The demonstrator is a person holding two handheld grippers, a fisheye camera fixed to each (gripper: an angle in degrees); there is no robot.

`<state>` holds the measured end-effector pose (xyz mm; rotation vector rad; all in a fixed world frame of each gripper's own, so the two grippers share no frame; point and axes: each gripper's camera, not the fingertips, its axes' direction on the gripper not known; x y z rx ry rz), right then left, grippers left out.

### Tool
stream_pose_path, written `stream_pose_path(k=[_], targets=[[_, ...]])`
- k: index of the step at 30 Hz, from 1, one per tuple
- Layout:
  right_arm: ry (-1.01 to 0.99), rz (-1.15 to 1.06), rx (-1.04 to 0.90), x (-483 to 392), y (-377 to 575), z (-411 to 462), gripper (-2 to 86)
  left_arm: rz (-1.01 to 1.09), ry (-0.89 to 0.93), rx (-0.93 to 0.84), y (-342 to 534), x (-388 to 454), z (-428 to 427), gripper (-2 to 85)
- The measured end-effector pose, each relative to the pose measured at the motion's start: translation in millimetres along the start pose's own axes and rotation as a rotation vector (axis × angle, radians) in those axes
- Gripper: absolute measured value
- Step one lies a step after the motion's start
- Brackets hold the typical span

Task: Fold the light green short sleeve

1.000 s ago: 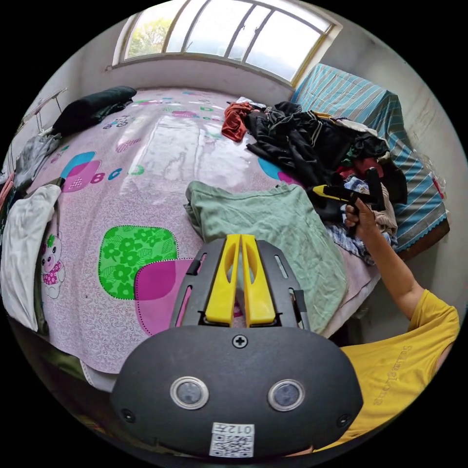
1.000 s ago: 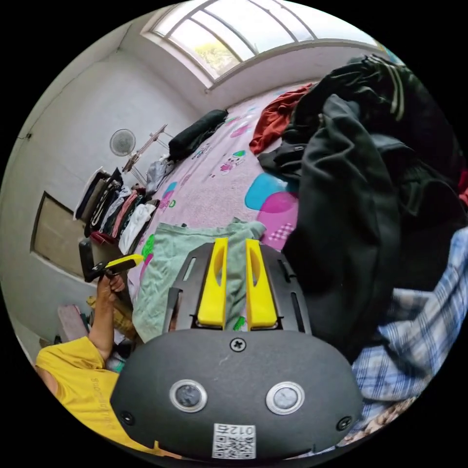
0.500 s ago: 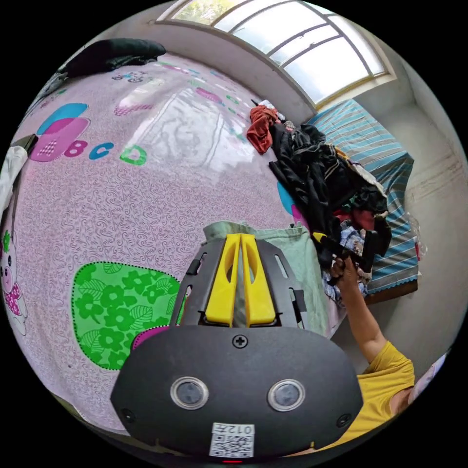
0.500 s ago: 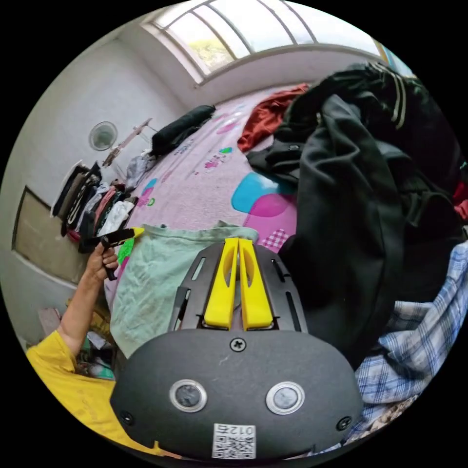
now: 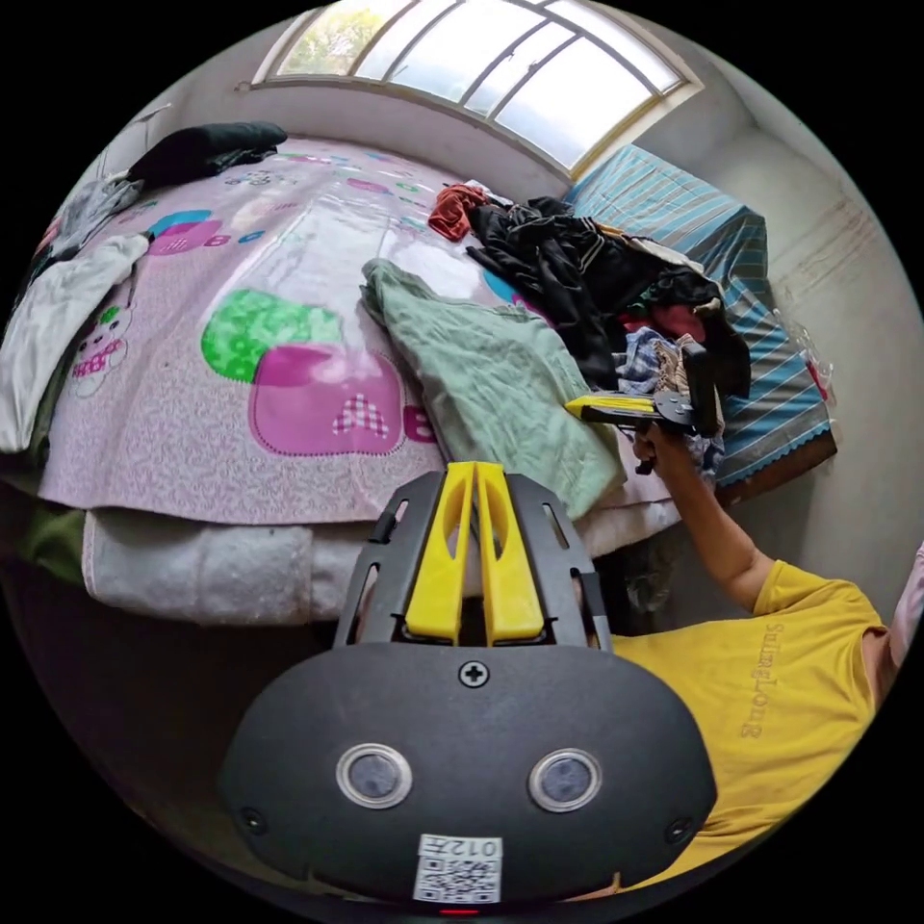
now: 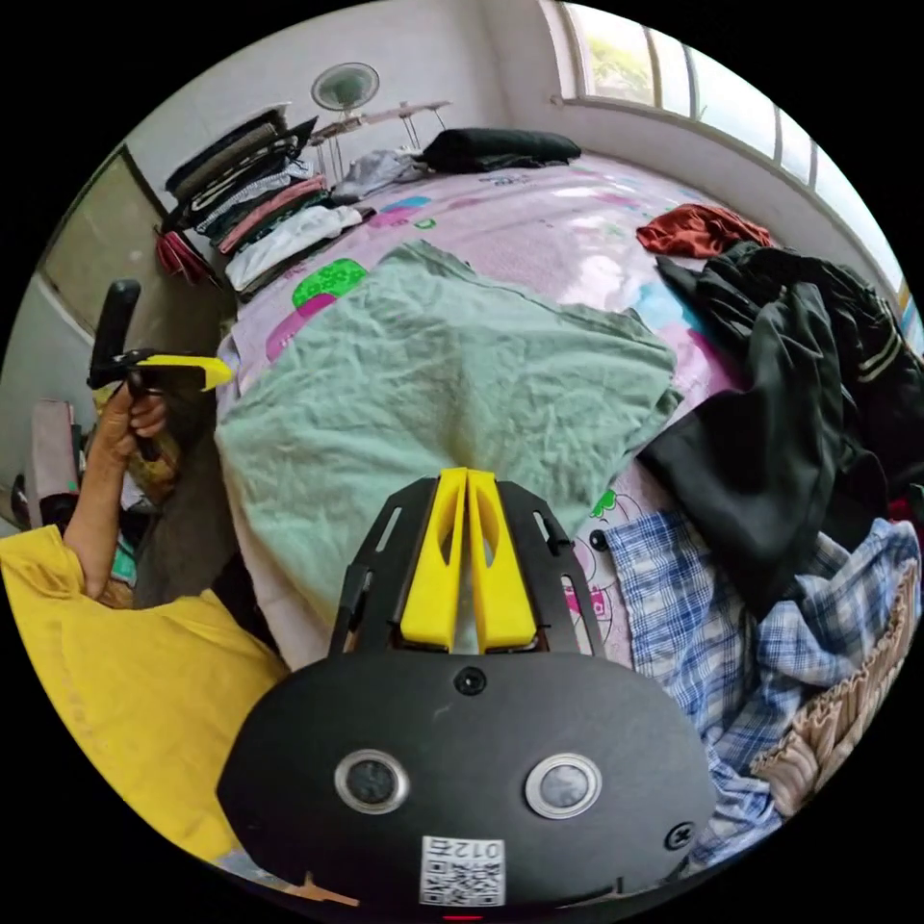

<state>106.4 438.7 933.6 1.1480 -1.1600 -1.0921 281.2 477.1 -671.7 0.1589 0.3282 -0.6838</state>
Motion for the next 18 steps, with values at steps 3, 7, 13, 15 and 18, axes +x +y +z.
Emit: stream_pose_path(k=[3,7,13,15,18], targets=[[0.000,0.009,0.073,-13,22,4,0.1,-0.022,0.043,0.026,25,-2,-1,3.0],[-0.059,0.104,0.076,-19,42,-5,0.0,0.049,0.078,0.032,44,10,4,5.3],[-0.060,-0.015,0.245,-81,108,-64,0.0,0.100,0.054,0.066,54,17,4,6.2],[-0.058,-0.057,0.224,-96,124,-59,0.0,0.109,0.054,0.045,51,19,10,4.9],[0.042,-0.056,0.112,-107,138,-28,0.0,0.116,-0.008,-0.036,45,24,24,2.6]])
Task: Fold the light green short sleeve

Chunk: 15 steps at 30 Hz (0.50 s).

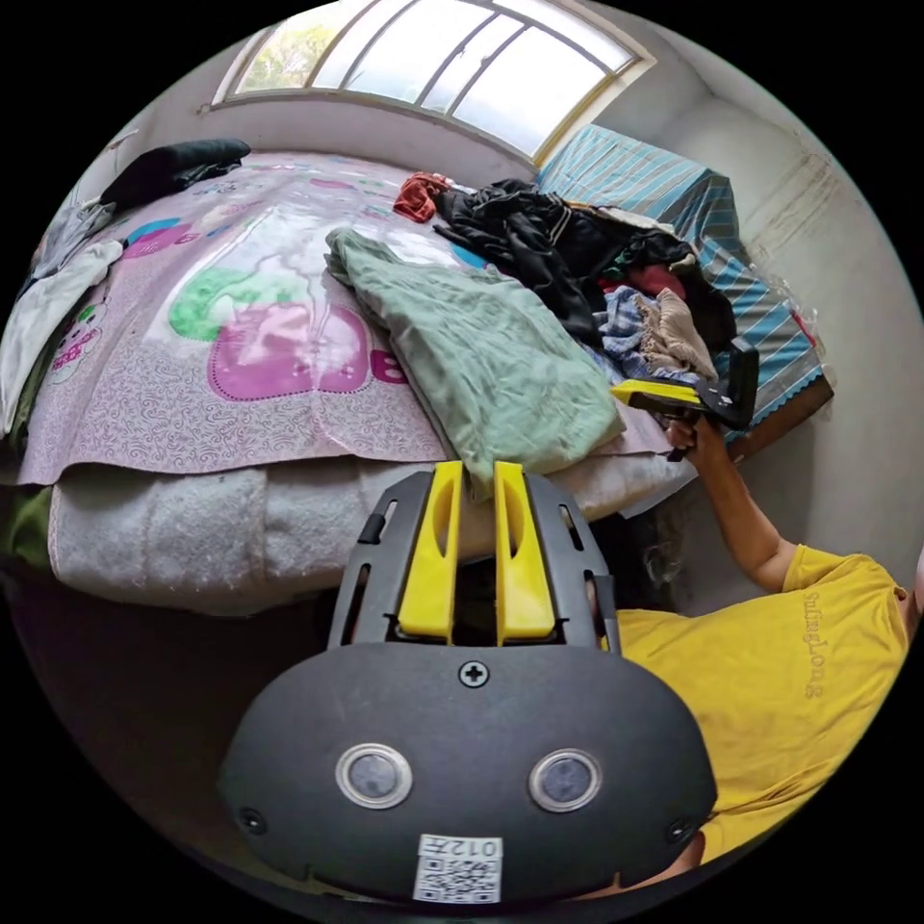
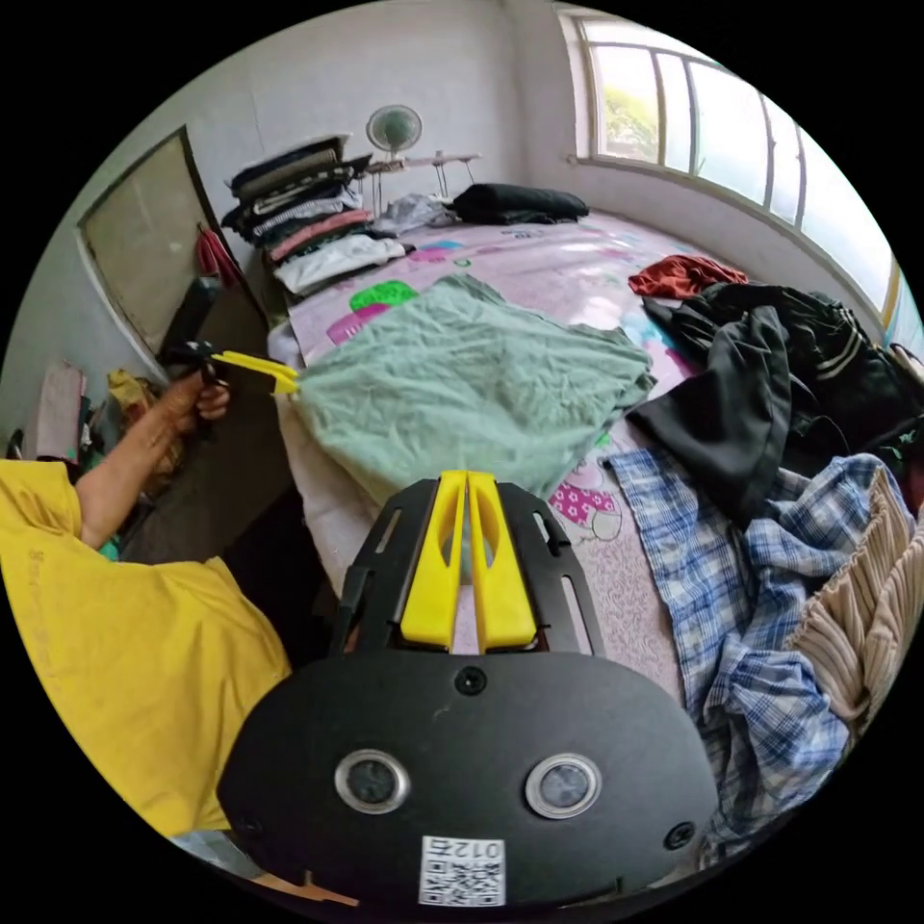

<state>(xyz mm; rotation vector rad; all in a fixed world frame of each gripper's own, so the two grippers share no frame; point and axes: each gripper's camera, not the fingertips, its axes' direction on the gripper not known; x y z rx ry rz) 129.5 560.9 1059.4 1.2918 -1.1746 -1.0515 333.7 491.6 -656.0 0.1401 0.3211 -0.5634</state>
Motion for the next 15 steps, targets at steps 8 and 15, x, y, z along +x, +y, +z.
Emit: stream_pose_path(k=[8,15], targets=[[0.027,0.013,-0.036,-8,31,27,0.2,-0.033,0.051,-0.006,5,-11,-1,0.1],[0.087,-0.018,-0.020,-21,39,30,0.5,-0.083,-0.062,0.029,0,-18,-22,0.1]])
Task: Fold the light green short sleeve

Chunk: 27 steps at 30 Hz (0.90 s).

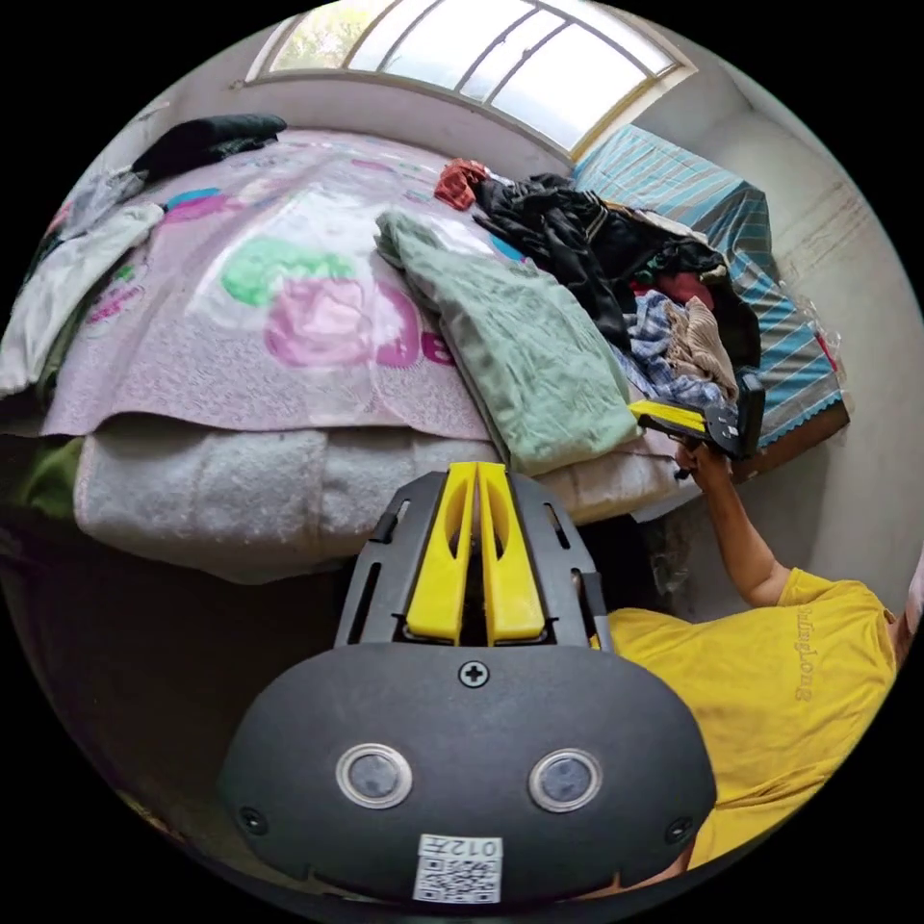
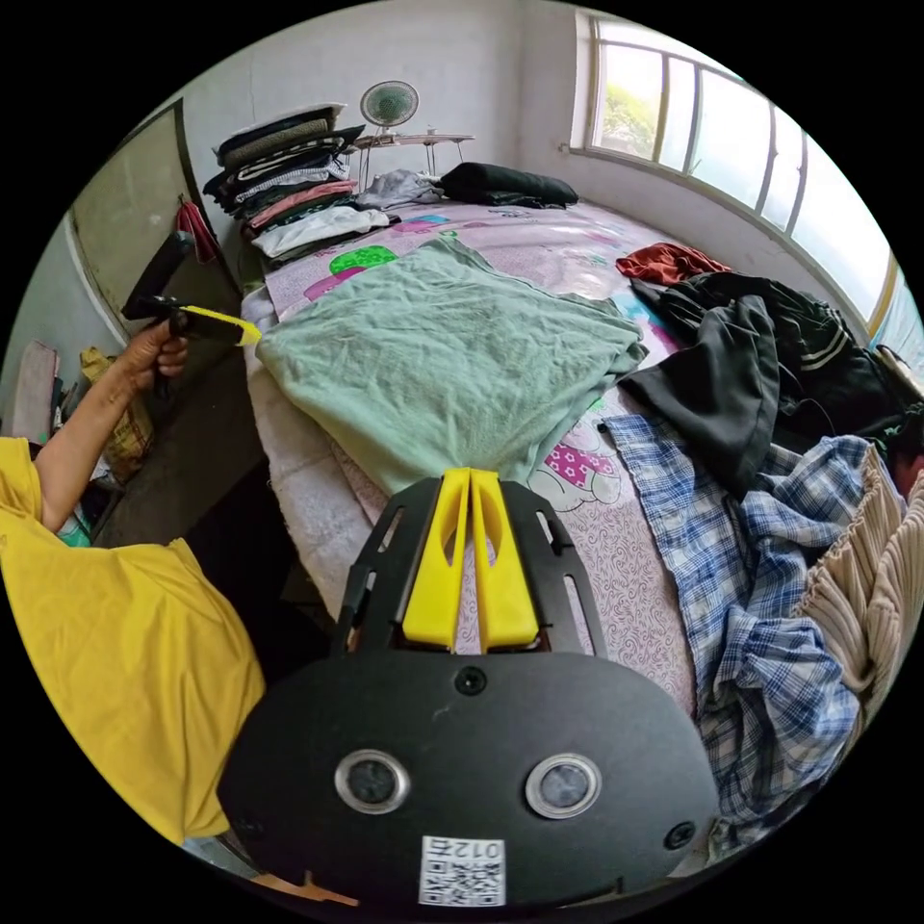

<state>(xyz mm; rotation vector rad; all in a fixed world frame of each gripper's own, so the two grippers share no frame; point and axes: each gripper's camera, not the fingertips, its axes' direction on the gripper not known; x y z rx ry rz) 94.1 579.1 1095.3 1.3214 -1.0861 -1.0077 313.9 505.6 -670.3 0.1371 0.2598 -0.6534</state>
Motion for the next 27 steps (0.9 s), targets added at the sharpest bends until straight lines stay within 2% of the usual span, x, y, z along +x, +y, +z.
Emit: stream_pose_path(k=[4,7,11,15,17,19,22,27], targets=[[-0.012,0.011,0.001,8,1,1,0.4,0.040,0.019,0.161,-47,9,-24,0.3],[-0.057,0.042,0.001,23,0,0,0.2,0.096,0.059,0.080,-97,12,-1,0.4],[-0.087,0.073,0.002,40,-1,1,0.1,0.096,-0.007,-0.024,-137,2,40,0.4],[-0.059,0.065,0.002,45,-3,1,0.0,-0.116,0.025,-0.025,-147,-44,64,0.4],[-0.054,0.062,0.002,51,-5,1,0.0,-0.222,0.058,0.036,-143,-63,58,0.5],[-0.069,0.070,0.002,60,-6,1,0.0,-0.286,0.010,0.161,-140,-68,38,0.5],[-0.111,0.092,0.001,80,-9,1,-0.1,-0.181,-0.003,0.246,-159,-48,23,0.6],[-0.133,0.107,0.002,105,-13,2,0.0,-0.036,-0.022,0.069,-223,-36,64,0.6]])
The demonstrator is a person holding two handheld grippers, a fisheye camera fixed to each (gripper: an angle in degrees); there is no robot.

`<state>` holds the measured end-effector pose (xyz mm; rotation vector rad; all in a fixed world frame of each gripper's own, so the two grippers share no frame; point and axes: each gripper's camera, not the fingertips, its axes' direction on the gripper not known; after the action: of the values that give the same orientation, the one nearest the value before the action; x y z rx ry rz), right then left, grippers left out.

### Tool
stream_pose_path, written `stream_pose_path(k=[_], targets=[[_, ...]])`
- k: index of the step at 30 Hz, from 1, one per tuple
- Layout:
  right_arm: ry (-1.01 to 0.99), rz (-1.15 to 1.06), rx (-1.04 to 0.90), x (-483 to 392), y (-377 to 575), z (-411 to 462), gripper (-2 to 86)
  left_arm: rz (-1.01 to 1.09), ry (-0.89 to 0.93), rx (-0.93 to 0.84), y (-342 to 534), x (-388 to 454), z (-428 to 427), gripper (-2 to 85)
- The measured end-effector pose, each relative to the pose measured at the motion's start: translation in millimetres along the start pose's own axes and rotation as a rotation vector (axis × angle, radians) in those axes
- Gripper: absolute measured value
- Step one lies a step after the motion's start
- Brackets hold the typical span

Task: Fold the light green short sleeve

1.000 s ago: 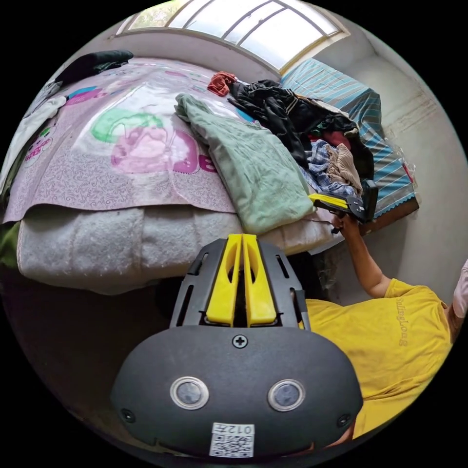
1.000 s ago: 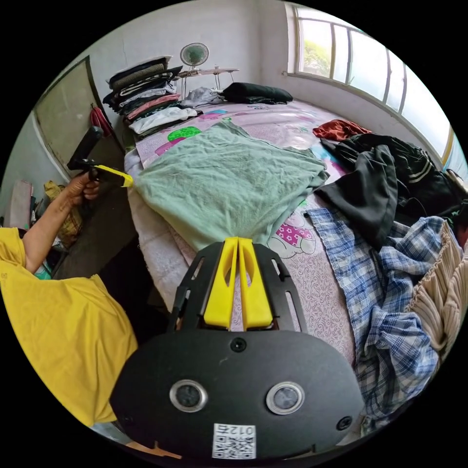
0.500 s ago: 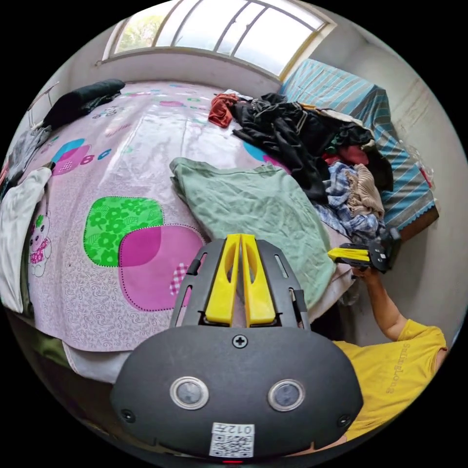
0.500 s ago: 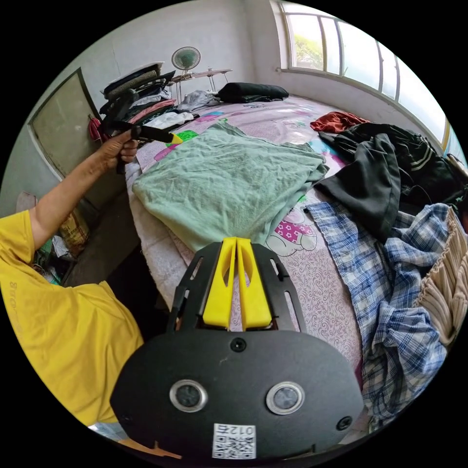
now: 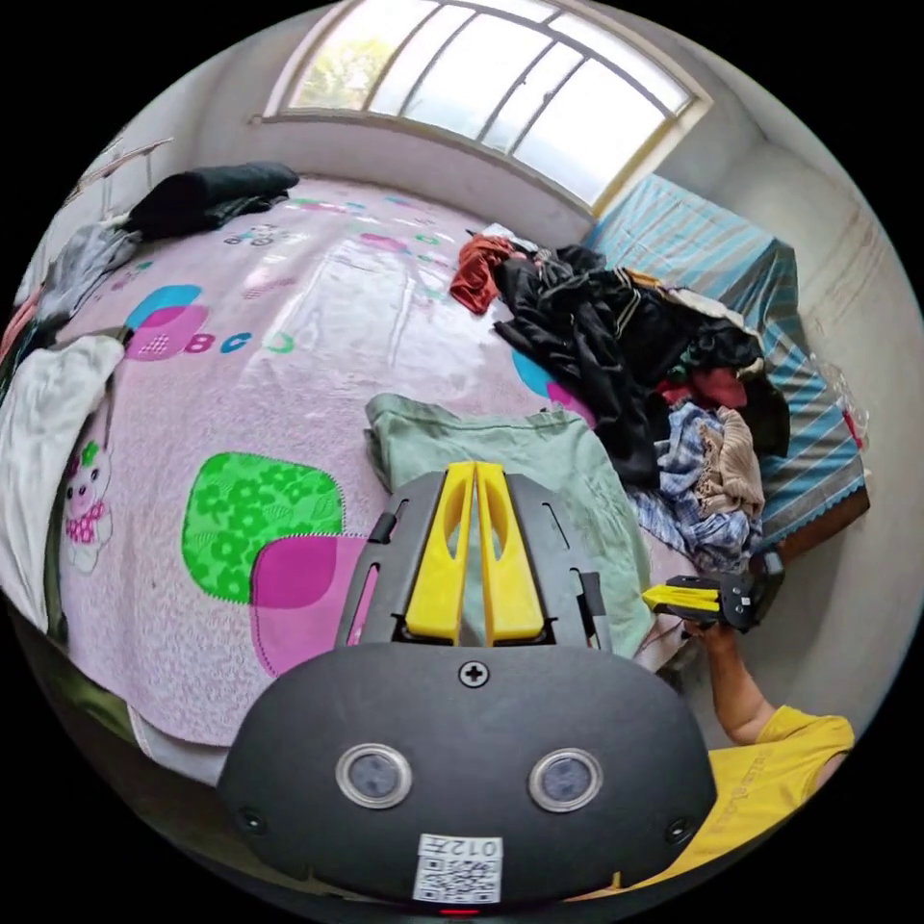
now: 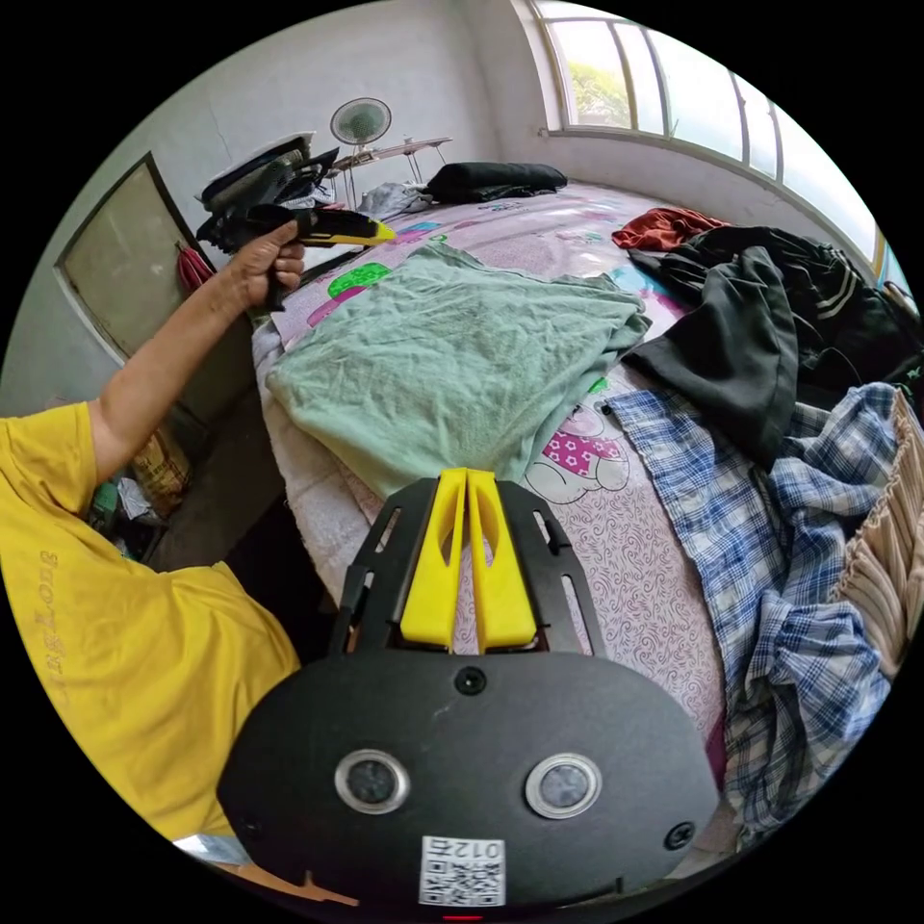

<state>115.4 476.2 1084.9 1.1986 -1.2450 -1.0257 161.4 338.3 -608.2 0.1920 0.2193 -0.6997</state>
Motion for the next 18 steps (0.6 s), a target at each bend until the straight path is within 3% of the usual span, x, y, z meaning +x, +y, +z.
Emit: stream_pose_path(k=[6,11,14,18], targets=[[0.013,0.008,0.002,25,-10,-2,0.0,-0.175,0.128,-0.101,-45,-71,67,0.5],[-0.109,0.098,-0.039,82,-32,-13,0.2,-0.192,0.156,0.056,-63,-94,47,0.5],[-0.091,0.135,0.165,124,-74,-60,0.5,-0.110,0.211,0.117,-77,-97,39,0.5],[-0.080,0.133,0.282,176,-167,-64,0.6,0.088,0.428,-0.071,-105,-97,79,0.5]])
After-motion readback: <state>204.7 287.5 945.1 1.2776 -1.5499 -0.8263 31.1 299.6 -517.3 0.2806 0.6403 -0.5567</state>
